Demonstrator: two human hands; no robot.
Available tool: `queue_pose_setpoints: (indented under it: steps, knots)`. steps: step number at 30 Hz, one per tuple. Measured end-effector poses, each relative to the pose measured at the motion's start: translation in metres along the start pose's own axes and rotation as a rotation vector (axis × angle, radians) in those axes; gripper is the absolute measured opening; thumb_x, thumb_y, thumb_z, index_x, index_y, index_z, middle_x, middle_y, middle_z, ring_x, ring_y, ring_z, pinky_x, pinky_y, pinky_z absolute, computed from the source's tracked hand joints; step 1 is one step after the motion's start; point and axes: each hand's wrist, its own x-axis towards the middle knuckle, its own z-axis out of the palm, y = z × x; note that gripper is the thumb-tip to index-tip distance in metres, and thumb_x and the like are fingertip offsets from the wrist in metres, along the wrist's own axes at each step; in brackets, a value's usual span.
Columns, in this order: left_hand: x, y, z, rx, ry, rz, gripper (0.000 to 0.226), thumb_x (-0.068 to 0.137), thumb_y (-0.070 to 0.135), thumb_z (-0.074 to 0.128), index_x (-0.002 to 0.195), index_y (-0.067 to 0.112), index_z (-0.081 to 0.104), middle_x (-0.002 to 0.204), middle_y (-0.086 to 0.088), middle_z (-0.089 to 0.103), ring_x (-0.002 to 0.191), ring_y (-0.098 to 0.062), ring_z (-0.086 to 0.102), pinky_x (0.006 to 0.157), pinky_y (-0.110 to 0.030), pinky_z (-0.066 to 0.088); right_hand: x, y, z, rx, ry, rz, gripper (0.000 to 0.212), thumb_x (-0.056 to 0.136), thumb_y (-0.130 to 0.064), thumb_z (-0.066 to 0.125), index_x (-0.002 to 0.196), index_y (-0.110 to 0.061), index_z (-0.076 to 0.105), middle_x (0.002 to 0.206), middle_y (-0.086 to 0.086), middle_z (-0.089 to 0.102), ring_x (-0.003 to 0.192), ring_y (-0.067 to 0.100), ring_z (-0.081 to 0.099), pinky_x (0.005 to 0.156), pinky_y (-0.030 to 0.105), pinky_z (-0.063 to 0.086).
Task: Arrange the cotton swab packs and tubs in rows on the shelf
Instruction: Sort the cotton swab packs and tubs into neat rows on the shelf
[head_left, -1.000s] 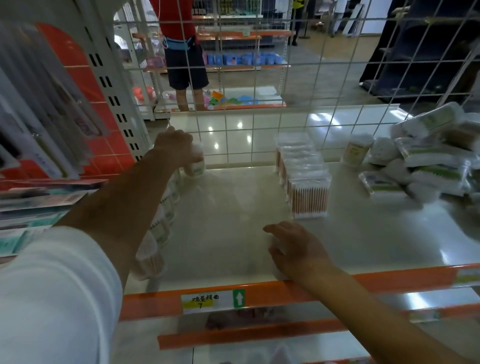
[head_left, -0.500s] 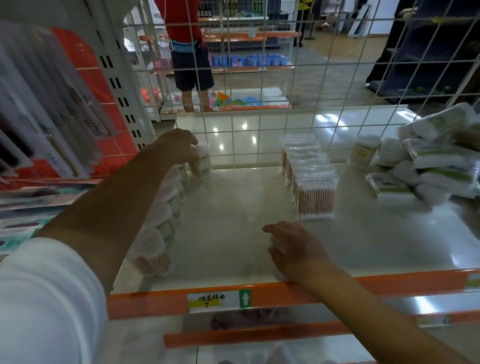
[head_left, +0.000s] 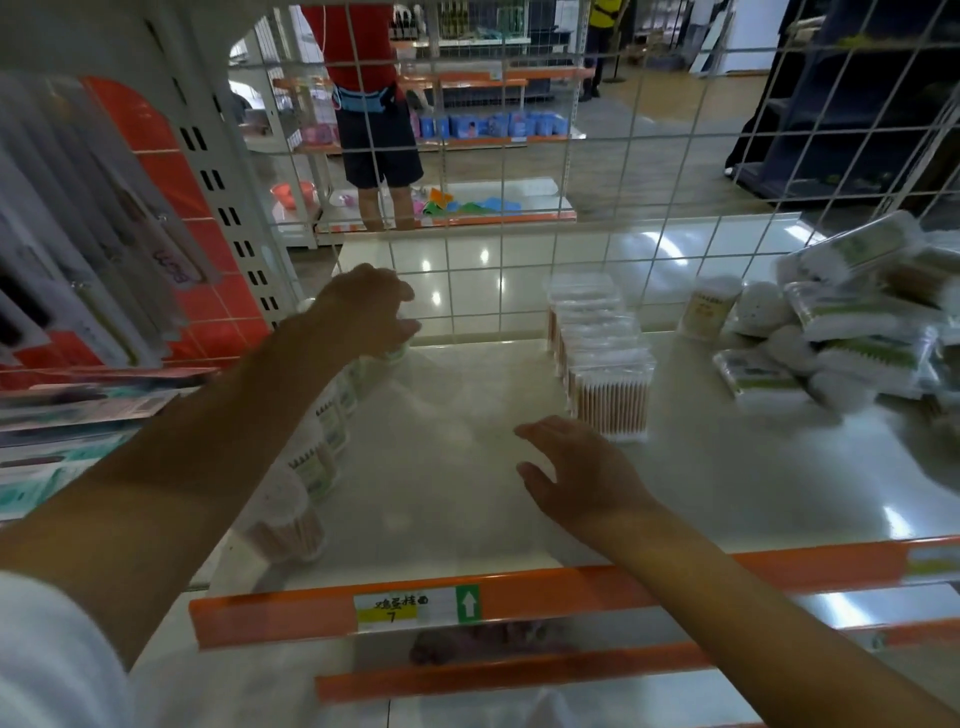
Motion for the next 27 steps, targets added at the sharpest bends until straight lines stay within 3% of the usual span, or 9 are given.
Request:
queue_pose_setpoints:
  steps: [7, 12, 21, 27]
  knots:
    - [-0.036, 0.081, -0.002, 0.067, 0.080, 0.211, 0.048, 0.091, 0.048, 0.045, 0.125, 0.015, 0.052, 0.116, -0.004, 0.059, 0.106, -0.021, 0.052, 0.088, -0.038, 0.045, 0.007, 0.020, -0.025, -0.013, 0.092, -0.012, 0.048, 0.095, -0.029, 0.046, 0.140, -0.016, 0.037, 0.137, 0.002, 0.046, 0.125, 0.017, 0.043, 0.099, 0.026, 0.035]
    - [-0.039, 0.131, -0.001, 0.034, 0.107, 0.282, 0.049, 0.091, 0.048, 0.045, 0.129, 0.017, 0.048, 0.122, -0.002, 0.057, 0.112, -0.021, 0.050, 0.092, -0.036, 0.043, -0.007, 0.050, -0.037, 0.013, 0.163, 0.041, 0.032, 0.090, -0.023, 0.053, 0.121, -0.015, 0.054, 0.120, 0.002, 0.057, 0.111, 0.020, 0.053, 0.088, 0.027, 0.042]
    - [-0.031, 0.221, 0.008, -0.123, 0.112, 0.353, 0.042, 0.089, 0.043, 0.051, 0.122, 0.017, 0.053, 0.115, -0.001, 0.060, 0.105, -0.019, 0.054, 0.088, -0.034, 0.046, -0.047, 0.120, -0.073, -0.048, 0.003, 0.111, 0.047, 0.098, -0.035, 0.036, 0.144, -0.025, 0.027, 0.146, -0.005, 0.033, 0.134, 0.013, 0.028, 0.105, 0.024, 0.025]
    - [-0.014, 0.278, 0.013, -0.150, 0.119, 0.372, 0.047, 0.091, 0.045, 0.046, 0.130, 0.019, 0.048, 0.120, 0.000, 0.056, 0.110, -0.017, 0.049, 0.091, -0.032, 0.042, -0.067, 0.173, -0.097, -0.037, -0.006, 0.161, 0.047, 0.099, -0.036, 0.034, 0.144, -0.028, 0.026, 0.149, -0.009, 0.029, 0.137, 0.010, 0.022, 0.105, 0.020, 0.019]
